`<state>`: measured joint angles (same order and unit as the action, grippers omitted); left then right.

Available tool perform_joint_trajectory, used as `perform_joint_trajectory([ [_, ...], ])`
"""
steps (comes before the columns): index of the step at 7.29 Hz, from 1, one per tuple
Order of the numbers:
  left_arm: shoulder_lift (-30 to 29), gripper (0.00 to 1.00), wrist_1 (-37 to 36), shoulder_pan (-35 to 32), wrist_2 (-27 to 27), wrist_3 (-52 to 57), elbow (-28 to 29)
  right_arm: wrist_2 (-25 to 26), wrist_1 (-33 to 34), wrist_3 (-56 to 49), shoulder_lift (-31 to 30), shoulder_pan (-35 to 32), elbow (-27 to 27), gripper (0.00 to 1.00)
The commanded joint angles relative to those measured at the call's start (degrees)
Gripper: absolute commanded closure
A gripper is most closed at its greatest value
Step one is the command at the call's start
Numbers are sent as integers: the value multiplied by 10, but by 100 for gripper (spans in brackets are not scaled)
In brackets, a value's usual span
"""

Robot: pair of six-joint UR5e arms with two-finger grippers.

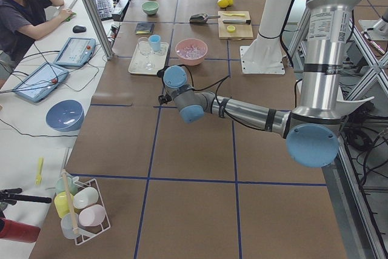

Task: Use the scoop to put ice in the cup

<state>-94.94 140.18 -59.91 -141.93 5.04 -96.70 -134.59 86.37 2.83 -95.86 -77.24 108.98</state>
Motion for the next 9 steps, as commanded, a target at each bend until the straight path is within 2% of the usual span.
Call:
perform_joint_trajectory([
  [1, -65, 0, 50, 92, 37, 0, 44, -1, -1, 37, 23, 23, 4, 0],
  [2, -76, 0, 120, 122, 99, -2, 81, -1, -1, 61, 30, 34, 11, 0],
  [4, -118, 0, 219, 190, 158, -8, 145, -1, -3, 85, 36, 49, 12, 0],
  [5, -138, 0, 242, 211, 209, -12, 163, 0, -21, 104, 37, 55, 13, 0],
  [7, -178, 0, 244, 246, 266, -49, 173, 6, -74, 195, 35, 71, 15, 0],
  [8, -193, 0, 244, 257, 284, -57, 182, 28, -90, 257, 35, 94, 25, 0],
  [9, -202, 0, 244, 269, 302, -68, 186, 79, -90, 310, 35, 129, 44, 0],
])
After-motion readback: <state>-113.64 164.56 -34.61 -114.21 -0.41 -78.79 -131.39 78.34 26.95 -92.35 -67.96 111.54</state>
